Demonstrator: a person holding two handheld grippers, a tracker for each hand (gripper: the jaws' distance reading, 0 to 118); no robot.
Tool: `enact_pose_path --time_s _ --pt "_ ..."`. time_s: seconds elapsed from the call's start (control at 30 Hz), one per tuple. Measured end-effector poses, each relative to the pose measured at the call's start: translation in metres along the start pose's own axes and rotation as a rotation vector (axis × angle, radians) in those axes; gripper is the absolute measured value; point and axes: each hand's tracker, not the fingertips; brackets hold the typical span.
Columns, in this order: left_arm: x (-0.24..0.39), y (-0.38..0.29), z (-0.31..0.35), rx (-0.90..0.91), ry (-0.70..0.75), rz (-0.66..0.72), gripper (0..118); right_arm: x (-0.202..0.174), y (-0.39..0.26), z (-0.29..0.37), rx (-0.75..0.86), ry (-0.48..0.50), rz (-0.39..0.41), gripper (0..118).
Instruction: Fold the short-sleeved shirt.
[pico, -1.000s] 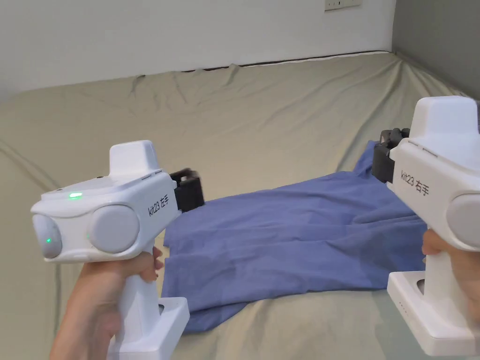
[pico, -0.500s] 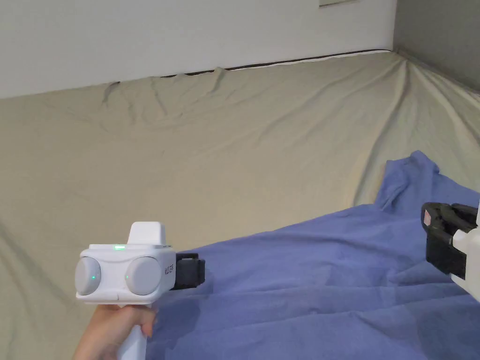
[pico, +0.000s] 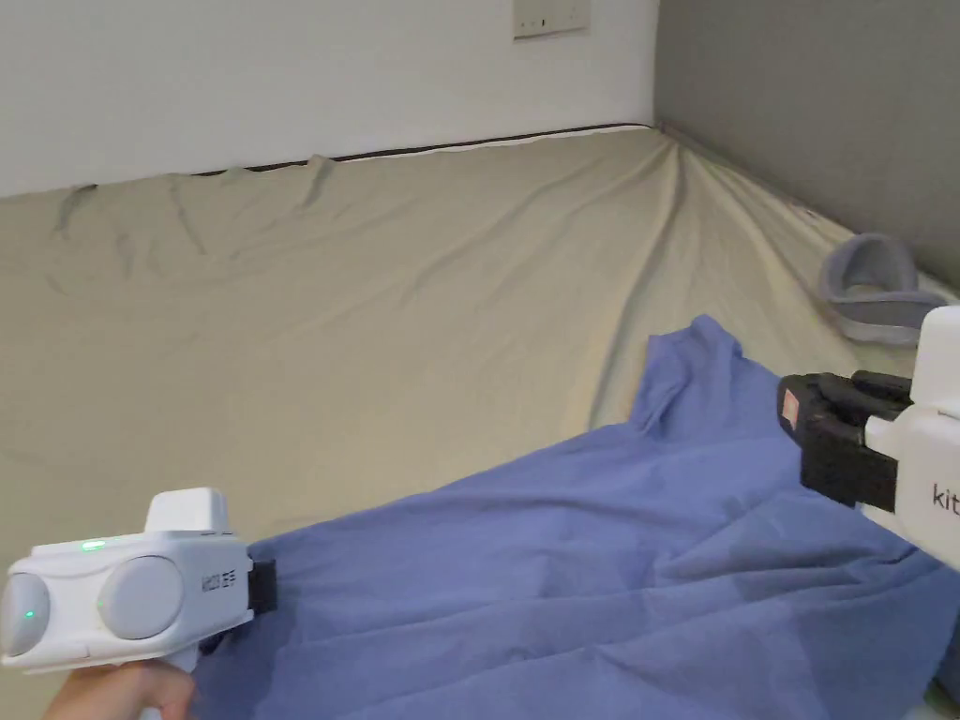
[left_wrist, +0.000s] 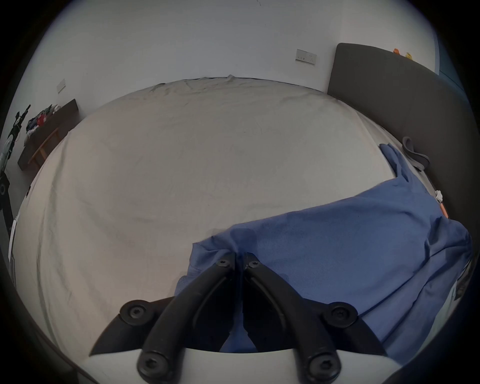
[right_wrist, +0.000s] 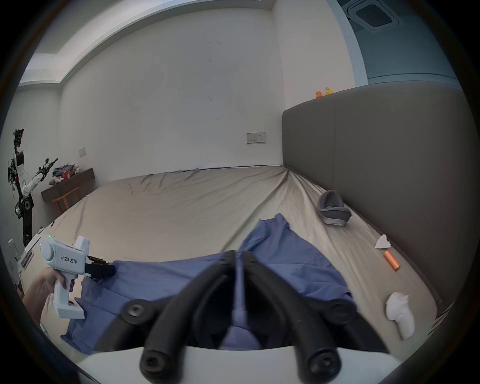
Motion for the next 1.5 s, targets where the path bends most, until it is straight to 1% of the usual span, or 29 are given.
enact_pose_path --time_s 0.03,0.07,0.1,0.13,0.17,0.2,0.23,0.3,0.37,0.5,0.6,0.73,0.8,0.87,0.9,0.93,0.97,1.0,1.03,1.07,1.1,1.13,1.17,1.2,1.23,1.33,1.37,1.43,1.5 --pt "-0.004 -0.001 -0.001 0.001 -0.01 0.008 2 0.008 0.002 0.004 -0.016 -0.011 0.005 63" --pt "-0.009 -0.002 -0.002 0.009 -0.028 0.047 2 0.018 0.004 0.007 -0.062 -0.034 0.0 94" --pt "-0.013 -0.002 -0.001 0.015 -0.047 0.09 2 0.026 0.004 0.009 -0.097 -0.055 -0.008 114" --pt "-0.016 -0.001 -0.001 0.011 -0.06 0.103 2 0.036 0.003 0.013 -0.122 -0.074 -0.016 118" --pt "-0.018 -0.001 -0.003 0.009 -0.068 0.108 2 0.045 0.0 0.02 -0.111 -0.066 -0.024 118" --pt "-0.02 0.0 -0.003 0.011 -0.067 0.112 2 0.054 0.0 0.026 -0.072 -0.103 -0.016 118" --pt "-0.018 -0.001 -0.002 0.009 -0.066 0.116 2 0.064 -0.005 0.029 -0.124 -0.087 -0.062 118" --pt "-0.014 -0.002 -0.002 0.012 -0.057 0.111 2 0.084 -0.01 0.033 -0.198 -0.143 -0.089 118" --pt "-0.009 -0.003 -0.002 0.024 -0.031 0.064 2 0.101 -0.021 0.038 -0.229 -0.17 -0.073 118" --pt "0.006 -0.008 0.003 0.037 0.013 0.024 2 0.122 -0.046 0.035 -0.358 -0.289 -0.034 118" --pt "0.011 -0.012 0.005 0.049 0.027 0.001 2 0.133 -0.067 0.02 -0.46 -0.245 -0.032 118" --pt "0.007 -0.016 0.01 0.069 0.004 0.016 2 0.141 -0.096 -0.01 -0.575 -0.182 -0.045 112" --pt "0.0 -0.019 0.011 0.1 -0.034 0.042 2 0.14 -0.105 -0.022 -0.554 -0.17 -0.045 112" --pt "-0.011 -0.018 0.014 0.108 -0.089 0.102 2 0.143 -0.111 -0.038 -0.559 -0.168 -0.059 104" --pt "-0.015 -0.019 0.014 0.111 -0.106 0.119 2 0.143 -0.113 -0.043 -0.582 -0.173 -0.073 89" --pt "-0.017 -0.019 0.014 0.112 -0.114 0.125 2 0.143 -0.116 -0.043 -0.595 -0.152 -0.094 64" --pt "-0.019 -0.019 0.015 0.111 -0.121 0.131 2 0.144 -0.119 -0.041 -0.571 -0.078 -0.147 57" --pt "-0.019 -0.018 0.015 0.109 -0.119 0.13 2 0.142 -0.118 -0.038 -0.541 -0.118 -0.134 54" --pt "-0.019 -0.017 0.013 0.108 -0.12 0.126 2 0.142 -0.116 -0.037 -0.544 -0.123 -0.114 37" --pt "-0.019 -0.016 0.013 0.109 -0.12 0.127 2 0.141 -0.115 -0.032 -0.524 -0.065 -0.129 4" --pt "-0.017 -0.015 0.015 0.109 -0.117 0.124 1 0.14 -0.114 -0.03 -0.483 -0.011 -0.183 4" --pt "-0.016 -0.015 0.018 0.119 -0.119 0.12 1 0.136 -0.108 -0.026 -0.471 -0.102 -0.148 4" --pt "-0.016 -0.015 0.019 0.144 -0.12 0.124 0 0.131 -0.103 -0.025 -0.456 -0.154 -0.098 4" --pt "-0.016 -0.015 0.023 0.168 -0.14 0.127 0 0.127 -0.101 -0.022 -0.416 -0.154 -0.045 4" --pt "-0.017 -0.012 0.028 0.194 -0.183 0.145 0 0.127 -0.095 -0.02 -0.386 -0.127 -0.024 4" --pt "-0.022 -0.002 0.04 0.241 -0.229 0.264 0 0.129 -0.068 -0.006 -0.257 -0.114 -0.14 4" --pt "-0.023 0.005 0.047 0.251 -0.252 0.296 0 0.129 -0.056 -0.002 -0.215 -0.118 -0.151 4" --pt "-0.027 0.017 0.065 0.308 -0.304 0.303 0 0.126 -0.03 0.004 -0.178 -0.106 -0.127 4" --pt "-0.028 0.031 0.094 0.401 -0.31 0.301 0 0.112 -0.002 0.016 -0.109 -0.073 -0.08 4"
